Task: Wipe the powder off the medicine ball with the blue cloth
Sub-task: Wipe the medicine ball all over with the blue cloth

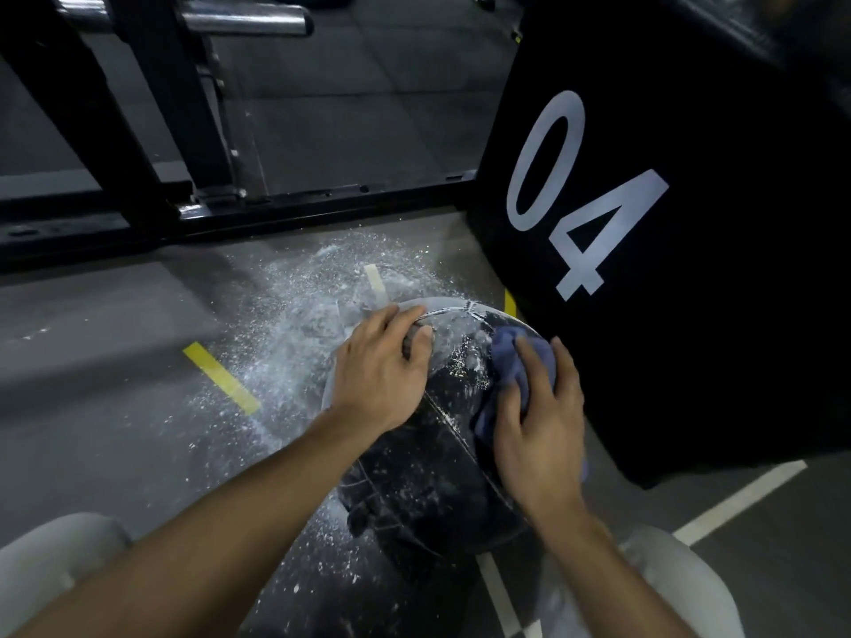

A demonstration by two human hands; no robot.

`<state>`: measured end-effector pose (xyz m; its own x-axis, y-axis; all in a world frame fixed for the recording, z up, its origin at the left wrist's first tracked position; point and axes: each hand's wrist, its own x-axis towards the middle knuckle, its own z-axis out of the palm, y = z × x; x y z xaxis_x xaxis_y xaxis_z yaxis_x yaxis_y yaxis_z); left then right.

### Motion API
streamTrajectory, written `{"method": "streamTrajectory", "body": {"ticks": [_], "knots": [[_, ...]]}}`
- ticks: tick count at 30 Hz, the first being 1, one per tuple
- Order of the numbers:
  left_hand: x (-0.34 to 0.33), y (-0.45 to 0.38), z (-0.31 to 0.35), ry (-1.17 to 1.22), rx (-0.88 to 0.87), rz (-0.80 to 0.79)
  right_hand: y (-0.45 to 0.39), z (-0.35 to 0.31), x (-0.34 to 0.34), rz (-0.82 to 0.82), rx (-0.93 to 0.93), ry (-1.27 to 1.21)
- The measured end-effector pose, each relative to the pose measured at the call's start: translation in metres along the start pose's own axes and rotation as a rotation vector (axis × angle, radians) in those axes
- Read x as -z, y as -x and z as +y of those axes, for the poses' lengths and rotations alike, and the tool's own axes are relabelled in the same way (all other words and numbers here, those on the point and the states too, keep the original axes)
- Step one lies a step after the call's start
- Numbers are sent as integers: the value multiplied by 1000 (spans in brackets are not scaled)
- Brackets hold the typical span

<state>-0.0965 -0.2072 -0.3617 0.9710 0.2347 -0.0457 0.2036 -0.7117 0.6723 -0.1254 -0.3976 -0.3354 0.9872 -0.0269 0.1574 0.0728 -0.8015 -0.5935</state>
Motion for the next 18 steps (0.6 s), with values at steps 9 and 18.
{"method": "streamTrajectory", "body": {"ticks": [9, 18], "knots": [[-23, 13, 15, 11, 87, 157, -96, -20, 10, -273, -81, 159], [-16, 3, 9, 38, 79, 126, 64, 1, -5, -73, 279, 329]]}}
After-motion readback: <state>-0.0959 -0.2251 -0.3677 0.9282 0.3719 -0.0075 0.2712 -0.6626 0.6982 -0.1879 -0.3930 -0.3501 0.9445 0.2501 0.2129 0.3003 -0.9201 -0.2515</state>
